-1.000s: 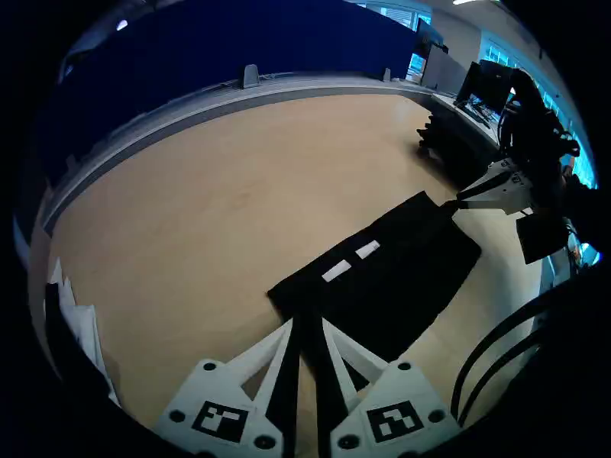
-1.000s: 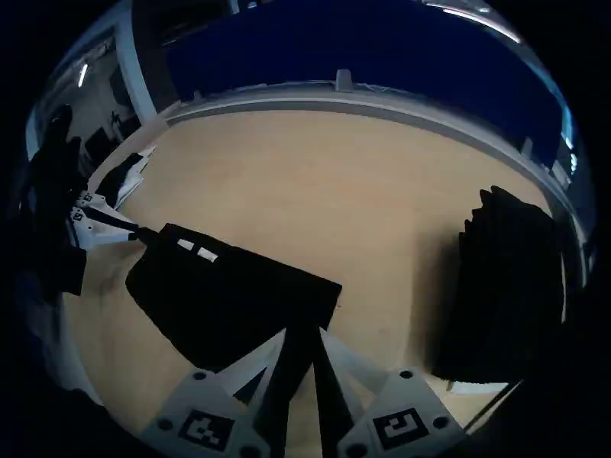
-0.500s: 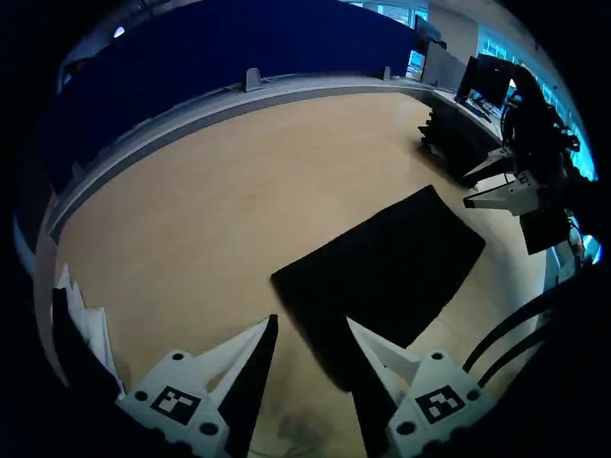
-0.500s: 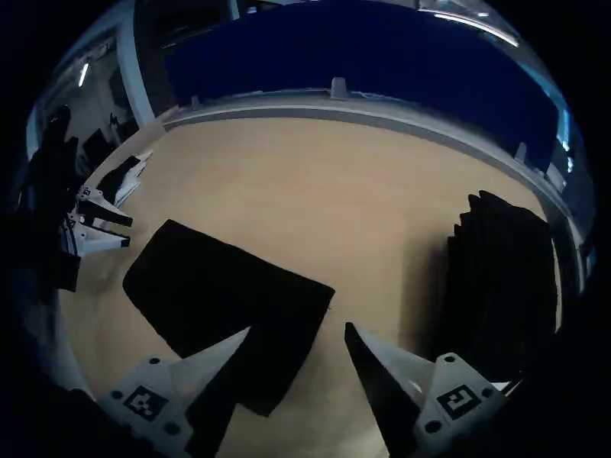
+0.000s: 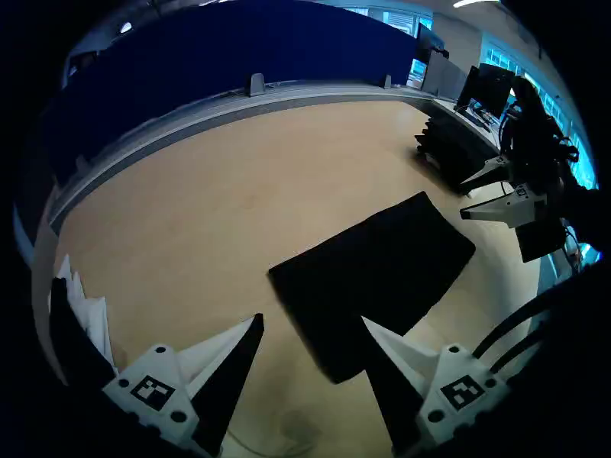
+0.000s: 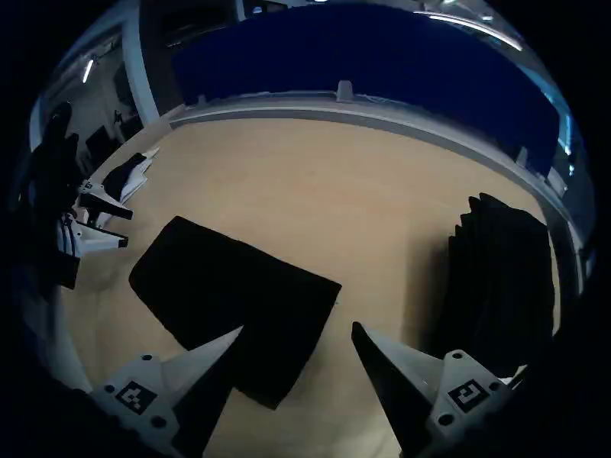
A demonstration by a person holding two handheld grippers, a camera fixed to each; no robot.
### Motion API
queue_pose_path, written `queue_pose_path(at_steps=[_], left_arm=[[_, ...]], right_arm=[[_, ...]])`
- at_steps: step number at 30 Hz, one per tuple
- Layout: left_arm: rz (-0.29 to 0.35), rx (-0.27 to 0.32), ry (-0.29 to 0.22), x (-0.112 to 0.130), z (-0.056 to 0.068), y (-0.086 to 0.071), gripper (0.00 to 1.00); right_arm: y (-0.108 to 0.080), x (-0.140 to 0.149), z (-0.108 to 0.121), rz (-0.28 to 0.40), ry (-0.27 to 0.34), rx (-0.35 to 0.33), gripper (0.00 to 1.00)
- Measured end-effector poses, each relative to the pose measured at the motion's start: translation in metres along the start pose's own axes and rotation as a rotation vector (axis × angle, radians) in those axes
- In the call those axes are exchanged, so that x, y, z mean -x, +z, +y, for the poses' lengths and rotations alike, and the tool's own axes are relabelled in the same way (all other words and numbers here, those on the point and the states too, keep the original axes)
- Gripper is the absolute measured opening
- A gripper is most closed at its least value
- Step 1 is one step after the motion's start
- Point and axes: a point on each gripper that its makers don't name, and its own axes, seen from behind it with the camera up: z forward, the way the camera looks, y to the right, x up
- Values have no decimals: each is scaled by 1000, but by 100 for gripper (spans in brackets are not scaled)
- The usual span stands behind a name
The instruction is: Fold towel
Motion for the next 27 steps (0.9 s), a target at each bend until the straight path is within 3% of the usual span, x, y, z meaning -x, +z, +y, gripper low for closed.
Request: queue_pose_path(at_steps=[11, 20, 27], left_arm=[[21, -56, -24, 11, -3, -22, 85], [11, -104, -65, 44, -1, -49, 85], [-2, -143, -136, 76, -1, -67, 85]], right_arm=[[-10, 21, -14, -20, -30, -22, 100], [-16, 48, -29, -38, -61, -30, 100], [-18, 64, -41, -56, -78, -44, 100]])
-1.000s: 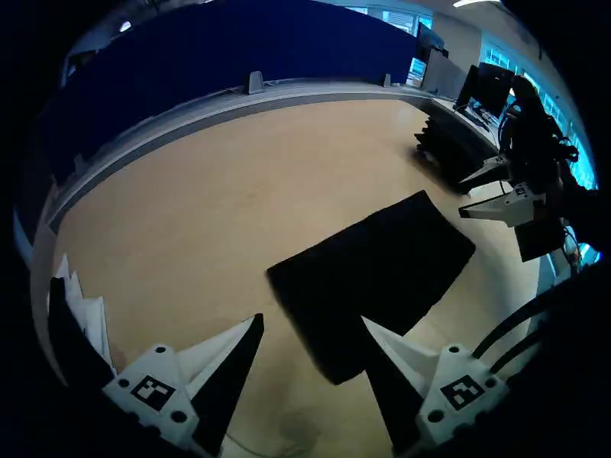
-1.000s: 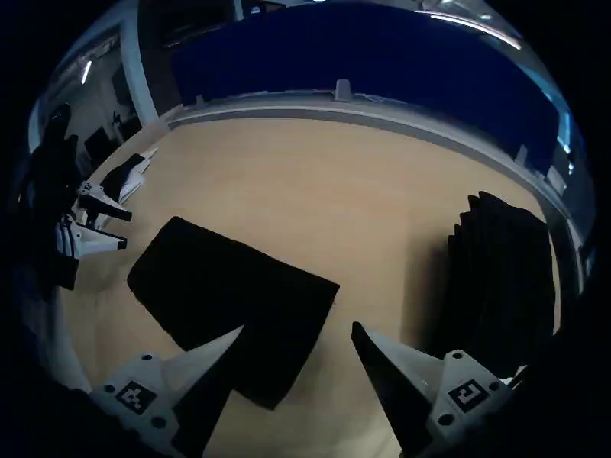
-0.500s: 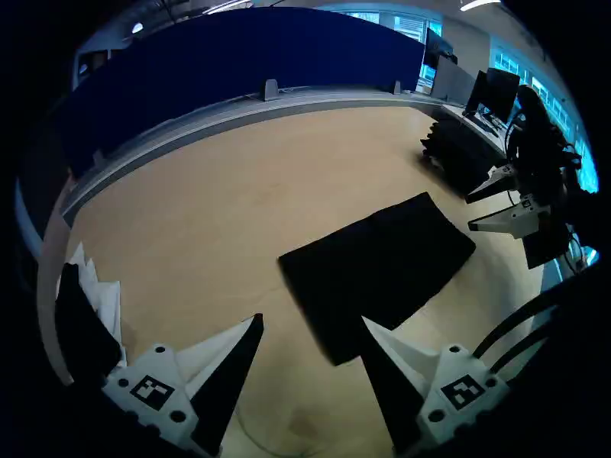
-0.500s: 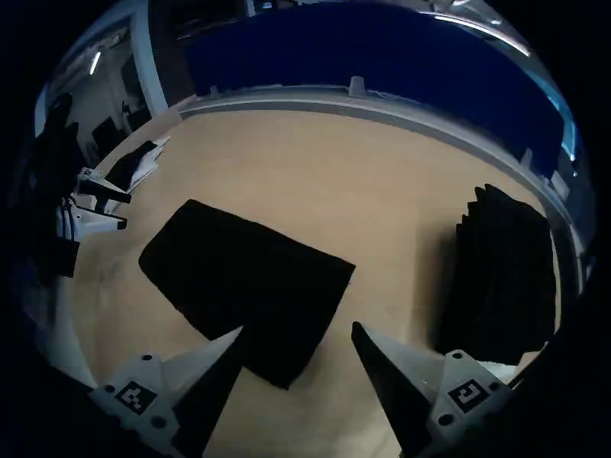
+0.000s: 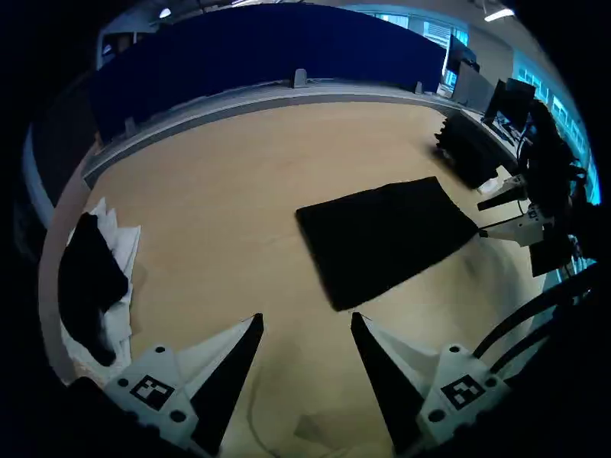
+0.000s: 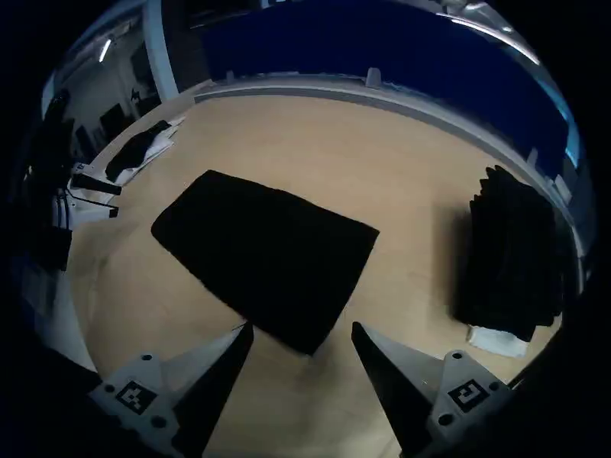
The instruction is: Fold towel
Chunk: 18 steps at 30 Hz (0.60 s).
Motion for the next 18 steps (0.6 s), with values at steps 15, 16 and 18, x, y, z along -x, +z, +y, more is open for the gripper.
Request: queue_pose_path(at_steps=[15, 16, 18], left_arm=[[3, -34, -89, 22, -12, -22, 85], [3, -34, -89, 23, -12, -22, 85], [3, -35, -91, 25, -12, -24, 85]], right_arm=[[5, 28, -5, -71, -64, -33, 73], [5, 29, -4, -76, -67, -32, 70], [6, 32, -4, -87, -73, -31, 65]])
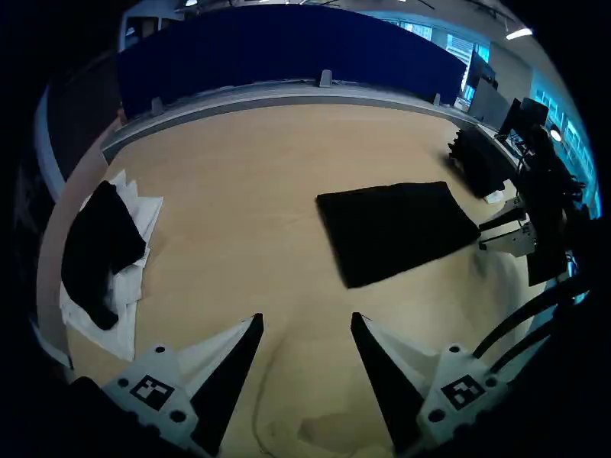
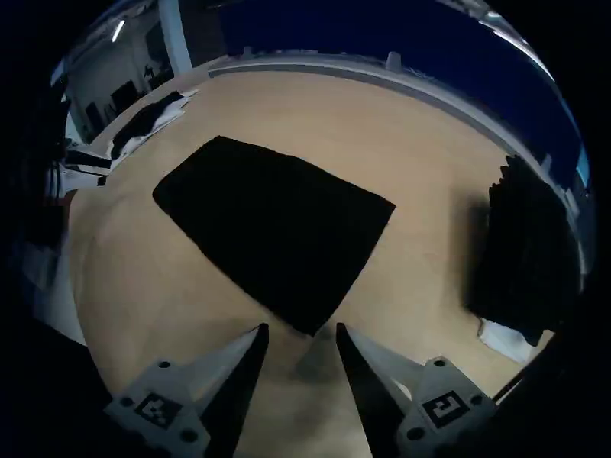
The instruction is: Fold towel
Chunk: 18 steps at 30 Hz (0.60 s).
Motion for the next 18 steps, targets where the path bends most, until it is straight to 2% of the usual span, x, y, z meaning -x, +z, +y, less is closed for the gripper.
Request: queue_pose_path(at_steps=[6, 8, 14, 16, 18], left_arm=[[2, 2, -1, 2, 0, -4, 85], [2, 2, 0, 2, 0, -5, 85], [-4, 2, -7, 6, -1, -5, 85], [-6, 3, -9, 7, -2, -4, 85], [-7, 3, -10, 8, -2, -3, 85]], right_arm=[[3, 1, -1, -11, -10, -7, 46], [2, 0, 0, -6, -8, -4, 43], [1, -2, 4, -1, -5, 2, 43], [2, -3, 4, 0, -4, 4, 32], [3, -3, 5, 1, -4, 9, 25]])
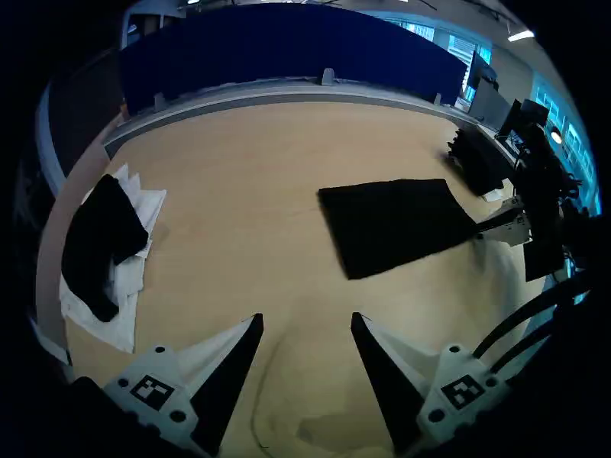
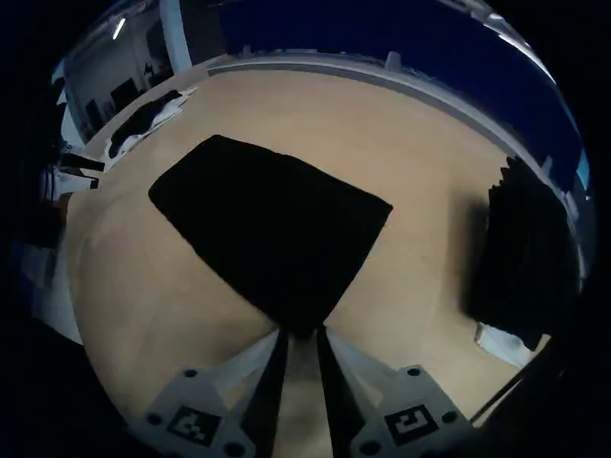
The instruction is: Fold towel
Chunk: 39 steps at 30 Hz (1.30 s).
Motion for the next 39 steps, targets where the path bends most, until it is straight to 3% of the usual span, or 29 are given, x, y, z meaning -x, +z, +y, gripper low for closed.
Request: queue_pose_path(at_steps=[4, 6, 17, 27, 39], left_arm=[[-2, 1, 1, 0, 0, 1, 85], [-1, 1, 2, 0, 0, 1, 85], [1, 2, 0, -3, -1, -1, 85], [11, 6, -3, -6, 0, -6, 85], [26, 15, -2, -7, 2, -9, 85]], right_arm=[[0, 0, -1, -3, -1, -1, 20], [1, 1, -1, -8, -3, -1, 11], [-4, -12, -1, 21, -9, -1, 8], [-24, -50, -1, 85, -31, -2, 8], [-37, -115, -10, 159, -117, -20, 8]])
